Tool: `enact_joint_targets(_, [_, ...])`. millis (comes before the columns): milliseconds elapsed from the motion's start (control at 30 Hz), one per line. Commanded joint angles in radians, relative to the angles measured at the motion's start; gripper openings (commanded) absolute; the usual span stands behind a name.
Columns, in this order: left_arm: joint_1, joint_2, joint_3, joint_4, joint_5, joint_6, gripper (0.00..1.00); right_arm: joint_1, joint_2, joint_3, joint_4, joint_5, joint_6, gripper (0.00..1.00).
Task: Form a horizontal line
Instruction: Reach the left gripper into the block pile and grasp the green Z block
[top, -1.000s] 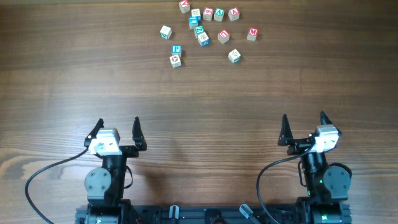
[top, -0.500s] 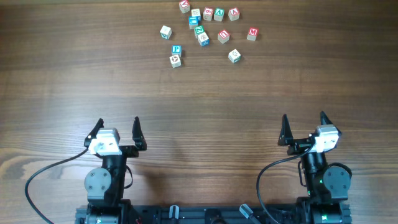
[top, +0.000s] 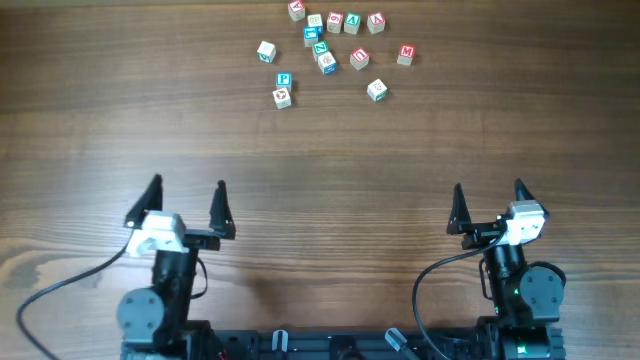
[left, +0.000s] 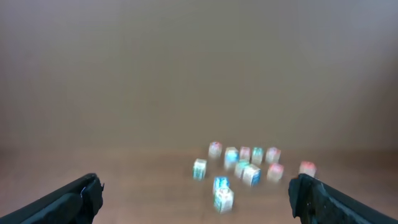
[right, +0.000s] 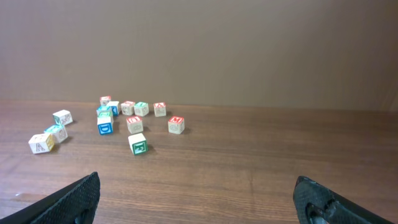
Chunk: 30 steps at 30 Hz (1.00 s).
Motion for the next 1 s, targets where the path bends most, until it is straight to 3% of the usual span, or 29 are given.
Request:
enact_joint_targets(0, [0.005,0.134,0.219,-0.007,0.034,-0.009,1.00,-0.004,-0.005,-0.001,0.002,0.010,-0.014,1.00])
enact_joint_targets(167, [0.005,0.398,0.505,-0.090,0.056,-0.002,1.00,-0.004,-0.005,-0.001,0.002,0.010,-0.013,1.00])
enact_joint_targets(300, [0.004,0.628,0.738,-0.180,0.183,-0.003,1.00,-0.004,-0.005,-0.001,0.002,0.010,-0.014,1.00])
enact_joint_targets(367, [-0.014,0.843,0.977,-0.330,0.261,-0.011,1.00,-0.004,-0.005,-0.001,0.002,0.010,-0.013,1.00])
enact_joint_targets(500, [-0.075,1.082,1.242,-0.493,0.262,-0.005,1.00,-0.004,-0.005,-0.001,0.002,0.010,-0.014,1.00])
enact_joint_targets(667, [-0.159,1.376,1.540,-0.628,0.253,0.097,1.00,-0.004,-0.005,-0.001,0.002,0.010,-0.014,1.00])
enact_joint_targets(800, [-0.207,1.546,1.650,-0.616,0.246,0.106,1.00,-0.004,-0.005,-0.001,0.002,0.010,-0.014,1.00])
enact_joint_targets(967, [-0.241,1.676,1.655,-0.486,0.247,0.106,1.00,-0.004,-0.005,-0.001,0.002,0.010,-0.014,1.00])
